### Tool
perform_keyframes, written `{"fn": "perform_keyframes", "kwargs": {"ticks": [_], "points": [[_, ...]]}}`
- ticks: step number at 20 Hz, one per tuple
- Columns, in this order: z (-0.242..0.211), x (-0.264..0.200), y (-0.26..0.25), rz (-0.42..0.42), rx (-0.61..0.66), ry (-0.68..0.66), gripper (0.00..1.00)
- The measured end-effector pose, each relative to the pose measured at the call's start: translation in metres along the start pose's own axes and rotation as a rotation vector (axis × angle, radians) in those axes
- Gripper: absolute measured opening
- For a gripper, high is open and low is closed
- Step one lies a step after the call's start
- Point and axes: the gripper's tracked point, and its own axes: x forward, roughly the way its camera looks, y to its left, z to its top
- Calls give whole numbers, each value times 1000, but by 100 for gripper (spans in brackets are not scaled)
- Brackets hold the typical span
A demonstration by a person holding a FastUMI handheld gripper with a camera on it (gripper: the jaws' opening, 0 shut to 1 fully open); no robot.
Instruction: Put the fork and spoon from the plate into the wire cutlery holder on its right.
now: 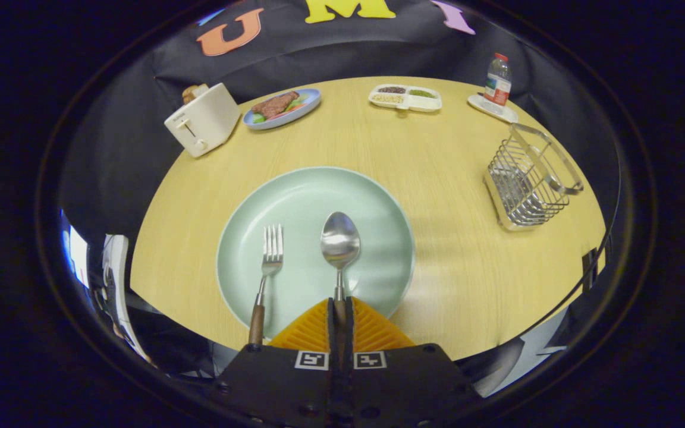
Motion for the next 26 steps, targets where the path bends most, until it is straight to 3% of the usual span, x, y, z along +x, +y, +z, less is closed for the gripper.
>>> {"fn": "perform_keyframes", "kwargs": {"ticks": [10,17,22,26], "points": [[8,-12,1,84,27,-16,1],[35,-66,2,149,0,-68,0],[51,-116,-36,135,-12,-119,0],[73,-151,-92,62,27,-150,1]]}}
